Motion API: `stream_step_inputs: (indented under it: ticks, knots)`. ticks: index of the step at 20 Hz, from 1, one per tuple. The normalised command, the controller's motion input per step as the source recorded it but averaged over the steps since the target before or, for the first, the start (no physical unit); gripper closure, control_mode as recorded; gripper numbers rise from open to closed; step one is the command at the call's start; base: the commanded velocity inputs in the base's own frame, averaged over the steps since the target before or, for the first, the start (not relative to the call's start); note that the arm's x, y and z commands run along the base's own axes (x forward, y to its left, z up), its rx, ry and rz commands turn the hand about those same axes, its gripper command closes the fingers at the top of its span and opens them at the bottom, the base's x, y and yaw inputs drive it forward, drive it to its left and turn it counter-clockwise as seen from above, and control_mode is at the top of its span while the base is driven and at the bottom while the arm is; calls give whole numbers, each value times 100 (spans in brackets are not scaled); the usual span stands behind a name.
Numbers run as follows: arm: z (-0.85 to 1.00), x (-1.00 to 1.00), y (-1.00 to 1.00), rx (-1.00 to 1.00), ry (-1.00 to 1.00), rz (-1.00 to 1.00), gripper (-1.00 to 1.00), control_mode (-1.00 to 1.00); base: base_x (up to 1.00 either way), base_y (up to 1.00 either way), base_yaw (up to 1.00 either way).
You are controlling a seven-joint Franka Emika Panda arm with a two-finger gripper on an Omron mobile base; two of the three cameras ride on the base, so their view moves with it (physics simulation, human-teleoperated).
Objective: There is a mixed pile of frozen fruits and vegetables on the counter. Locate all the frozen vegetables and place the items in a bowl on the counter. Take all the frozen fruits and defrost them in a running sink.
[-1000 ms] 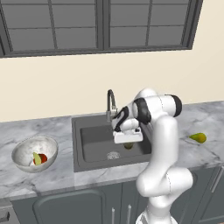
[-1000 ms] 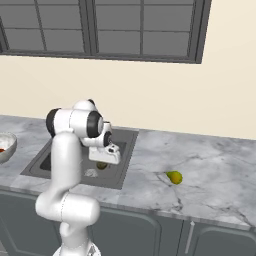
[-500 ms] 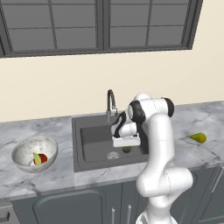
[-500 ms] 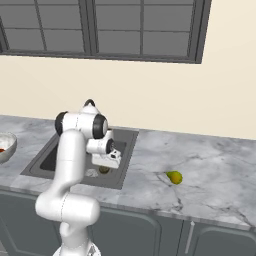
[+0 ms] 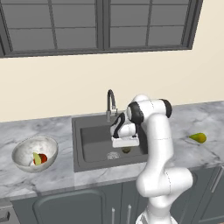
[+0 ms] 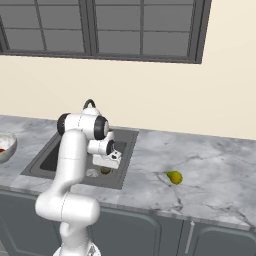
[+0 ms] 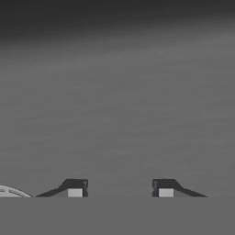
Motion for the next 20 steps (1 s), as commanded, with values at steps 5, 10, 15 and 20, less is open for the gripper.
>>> stream_step_inputs:
  ticks: [5, 10, 15, 20]
  knots:
    - [19, -9, -1, 4, -3, 0, -100, -100, 0, 0, 0]
    - [68, 0, -1, 8, -4, 0, -100, -100, 0, 0, 0]
    - [46, -4, -28, 2, -7, 0, -100, -100, 0, 0, 0]
    - [53, 0, -30, 5, -1, 0, -100, -100, 0, 0, 0]
